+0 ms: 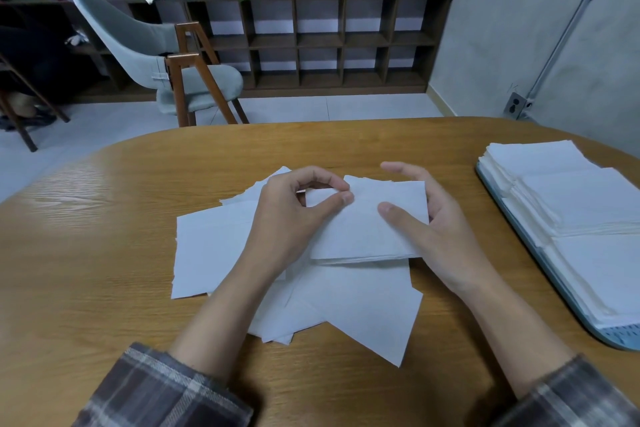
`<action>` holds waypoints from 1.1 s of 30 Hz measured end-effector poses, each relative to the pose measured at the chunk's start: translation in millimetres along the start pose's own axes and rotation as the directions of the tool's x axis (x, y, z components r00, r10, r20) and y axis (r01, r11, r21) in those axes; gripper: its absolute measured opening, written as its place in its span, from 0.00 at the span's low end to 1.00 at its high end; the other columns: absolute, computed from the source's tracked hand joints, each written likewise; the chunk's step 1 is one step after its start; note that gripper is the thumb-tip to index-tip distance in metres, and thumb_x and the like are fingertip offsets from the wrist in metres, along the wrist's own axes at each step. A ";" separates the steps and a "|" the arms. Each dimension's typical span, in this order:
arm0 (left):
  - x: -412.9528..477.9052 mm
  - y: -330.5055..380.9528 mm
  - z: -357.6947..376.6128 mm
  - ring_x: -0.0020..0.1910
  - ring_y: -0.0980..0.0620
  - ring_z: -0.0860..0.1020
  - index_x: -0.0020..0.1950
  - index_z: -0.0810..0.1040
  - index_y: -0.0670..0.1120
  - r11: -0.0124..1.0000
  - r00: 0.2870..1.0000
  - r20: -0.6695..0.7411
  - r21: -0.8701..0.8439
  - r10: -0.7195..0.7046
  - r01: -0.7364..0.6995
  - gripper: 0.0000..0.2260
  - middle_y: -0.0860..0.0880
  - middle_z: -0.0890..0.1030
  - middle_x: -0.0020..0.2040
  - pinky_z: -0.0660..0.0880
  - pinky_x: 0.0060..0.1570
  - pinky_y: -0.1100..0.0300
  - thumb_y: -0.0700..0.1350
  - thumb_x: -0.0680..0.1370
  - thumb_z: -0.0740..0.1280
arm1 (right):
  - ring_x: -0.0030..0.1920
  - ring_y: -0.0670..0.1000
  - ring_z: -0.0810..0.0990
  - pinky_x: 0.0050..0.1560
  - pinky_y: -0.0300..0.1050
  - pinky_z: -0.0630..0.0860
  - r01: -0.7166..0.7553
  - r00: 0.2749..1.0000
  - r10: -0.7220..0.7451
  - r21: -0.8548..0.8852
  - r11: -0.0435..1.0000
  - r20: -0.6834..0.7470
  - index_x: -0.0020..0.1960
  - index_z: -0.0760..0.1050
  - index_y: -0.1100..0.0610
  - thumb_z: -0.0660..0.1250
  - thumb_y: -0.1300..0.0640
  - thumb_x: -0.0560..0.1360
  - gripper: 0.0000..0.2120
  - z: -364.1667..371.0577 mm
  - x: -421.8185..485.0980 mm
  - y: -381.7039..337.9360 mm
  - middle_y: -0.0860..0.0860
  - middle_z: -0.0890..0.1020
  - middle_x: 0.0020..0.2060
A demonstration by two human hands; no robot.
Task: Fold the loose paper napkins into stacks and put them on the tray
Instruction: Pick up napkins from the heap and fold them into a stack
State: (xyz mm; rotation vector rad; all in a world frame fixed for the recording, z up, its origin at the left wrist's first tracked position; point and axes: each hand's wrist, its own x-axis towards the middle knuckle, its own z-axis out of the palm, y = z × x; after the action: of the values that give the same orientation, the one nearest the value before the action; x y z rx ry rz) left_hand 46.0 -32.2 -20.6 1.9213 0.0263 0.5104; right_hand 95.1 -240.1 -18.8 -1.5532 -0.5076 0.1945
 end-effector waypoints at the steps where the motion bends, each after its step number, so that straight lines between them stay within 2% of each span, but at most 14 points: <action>1: 0.1 -0.3 0.0 0.36 0.63 0.76 0.46 0.87 0.49 1.000 1.000 0.002 0.009 0.001 -0.001 0.03 0.60 0.87 0.45 0.65 0.35 0.66 0.43 0.76 0.79 | 0.53 0.51 0.85 0.46 0.41 0.81 0.005 1.000 -0.005 -0.014 1.000 -0.001 0.69 0.76 0.40 0.73 0.60 0.80 0.22 -0.2 0.2 0.5 0.48 0.85 0.54; 4: 1.5 -1.1 0.0 0.45 0.64 0.81 0.46 0.87 0.49 1.000 1.000 0.017 0.013 -0.004 0.004 0.03 0.59 0.87 0.46 0.69 0.39 0.67 0.43 0.76 0.79 | 0.52 0.53 0.85 0.46 0.43 0.82 0.021 1.000 -0.020 -0.041 0.999 0.007 0.70 0.72 0.36 0.74 0.58 0.79 0.26 -2.4 1.0 2.9 0.50 0.85 0.52; 6: 1.0 -0.4 0.7 0.49 0.62 0.83 0.48 0.86 0.50 1.000 1.000 0.004 0.008 0.002 -0.002 0.03 0.59 0.87 0.47 0.73 0.43 0.64 0.43 0.77 0.78 | 0.53 0.54 0.86 0.47 0.45 0.83 0.026 1.000 -0.026 -0.015 1.000 0.006 0.71 0.71 0.36 0.74 0.60 0.79 0.28 -3.3 1.4 3.5 0.52 0.85 0.53; 9: -0.4 1.5 0.1 0.58 0.63 0.80 0.56 0.84 0.55 1.000 1.000 -0.007 0.022 -0.010 0.010 0.09 0.61 0.84 0.55 0.75 0.54 0.63 0.49 0.77 0.78 | 0.52 0.54 0.86 0.46 0.45 0.83 0.044 0.999 -0.044 0.038 0.998 -0.003 0.72 0.70 0.38 0.74 0.61 0.79 0.29 -5.3 1.2 1.6 0.54 0.85 0.54; 11: -0.9 1.8 -0.1 0.52 0.66 0.79 0.60 0.83 0.56 0.998 0.998 0.045 -0.021 -0.054 0.055 0.12 0.66 0.82 0.53 0.73 0.51 0.68 0.51 0.77 0.77 | 0.52 0.52 0.85 0.45 0.44 0.82 0.059 0.998 -0.058 0.036 0.998 -0.036 0.71 0.70 0.39 0.74 0.61 0.79 0.28 -7.3 1.4 0.5 0.55 0.83 0.57; 13: -1.0 -0.8 1.9 0.39 0.62 0.72 0.60 0.83 0.56 0.997 0.997 0.043 -0.032 -0.062 0.064 0.12 0.69 0.77 0.41 0.68 0.41 0.70 0.49 0.77 0.78 | 0.52 0.50 0.85 0.45 0.42 0.81 0.059 0.996 -0.058 0.000 0.998 -0.062 0.69 0.71 0.40 0.74 0.60 0.79 0.25 -9.1 1.4 -0.2 0.53 0.82 0.58; 15: -1.6 -1.9 5.4 0.38 0.59 0.69 0.59 0.82 0.56 0.998 0.998 -0.015 -0.034 -0.054 0.054 0.13 0.67 0.74 0.38 0.67 0.41 0.70 0.47 0.77 0.78 | 0.52 0.48 0.84 0.46 0.39 0.80 0.052 0.998 -0.052 -0.018 0.999 -0.027 0.65 0.77 0.44 0.74 0.60 0.78 0.19 -10.6 1.2 0.1 0.49 0.83 0.57; 18: -4.2 -1.2 11.5 0.47 0.59 0.75 0.62 0.80 0.56 1.000 0.995 -0.101 -0.009 -0.006 0.006 0.16 0.63 0.80 0.47 0.73 0.45 0.66 0.46 0.77 0.79 | 0.56 0.41 0.83 0.51 0.31 0.75 0.049 0.999 -0.047 -0.133 0.990 0.018 0.56 0.86 0.50 0.73 0.62 0.79 0.10 -11.5 3.3 4.2 0.41 0.87 0.54; 20: -6.0 -3.3 15.4 0.54 0.61 0.77 0.66 0.76 0.54 0.997 0.992 -0.113 0.063 0.058 -0.051 0.20 0.58 0.79 0.56 0.77 0.50 0.65 0.45 0.77 0.78 | 0.58 0.36 0.81 0.53 0.26 0.72 0.034 0.994 -0.055 -0.206 0.978 -0.094 0.55 0.87 0.51 0.71 0.65 0.80 0.11 -12.6 6.8 9.7 0.37 0.87 0.53; 22: -7.0 -9.5 18.0 0.60 0.60 0.77 0.67 0.73 0.55 0.971 0.986 -0.061 0.192 0.155 -0.141 0.22 0.57 0.77 0.62 0.77 0.56 0.62 0.45 0.77 0.78 | 0.59 0.32 0.80 0.55 0.22 0.69 0.020 0.966 -0.085 -0.256 0.966 -0.245 0.56 0.87 0.50 0.70 0.65 0.80 0.13 -17.2 10.9 15.2 0.34 0.86 0.53; 25: -10.6 -19.2 23.4 0.60 0.60 0.77 0.64 0.77 0.52 0.914 0.968 0.175 0.333 0.181 -0.231 0.16 0.58 0.77 0.62 0.75 0.60 0.59 0.43 0.78 0.75 | 0.58 0.29 0.78 0.54 0.20 0.68 -0.013 0.926 -0.089 -0.267 0.964 -0.367 0.57 0.87 0.48 0.69 0.65 0.81 0.14 -25.2 14.8 23.2 0.34 0.85 0.54; 28: -14.0 -23.0 28.1 0.50 0.60 0.79 0.59 0.82 0.52 0.876 0.937 0.330 0.411 0.116 -0.253 0.10 0.59 0.80 0.58 0.76 0.53 0.60 0.40 0.81 0.70 | 0.60 0.31 0.78 0.53 0.20 0.68 -0.024 0.918 -0.099 -0.303 0.953 -0.385 0.57 0.87 0.48 0.69 0.64 0.81 0.15 -27.6 16.6 27.9 0.36 0.85 0.56; 31: -10.9 -22.4 22.8 0.51 0.71 0.75 0.61 0.85 0.50 0.872 0.926 0.369 0.426 0.077 -0.242 0.16 0.59 0.83 0.60 0.70 0.51 0.74 0.33 0.79 0.67 | 0.63 0.34 0.78 0.56 0.20 0.67 -0.022 0.925 -0.105 -0.327 0.945 -0.366 0.57 0.87 0.47 0.69 0.64 0.81 0.15 -26.4 17.3 30.0 0.36 0.85 0.56; 33: -7.2 -20.8 15.9 0.54 0.68 0.76 0.63 0.85 0.52 0.870 0.906 0.422 0.440 0.017 -0.221 0.20 0.60 0.81 0.65 0.71 0.55 0.74 0.32 0.79 0.66 | 0.63 0.35 0.78 0.57 0.20 0.67 -0.022 0.928 -0.103 -0.330 0.944 -0.359 0.57 0.87 0.47 0.69 0.64 0.81 0.15 -25.9 17.5 31.1 0.36 0.85 0.57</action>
State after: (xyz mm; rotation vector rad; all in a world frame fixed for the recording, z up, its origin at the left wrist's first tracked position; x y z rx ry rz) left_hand 49.7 -39.5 -46.5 2.5032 -0.2659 0.1778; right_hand 127.7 -255.0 -44.4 -1.8504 -0.2772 -0.2305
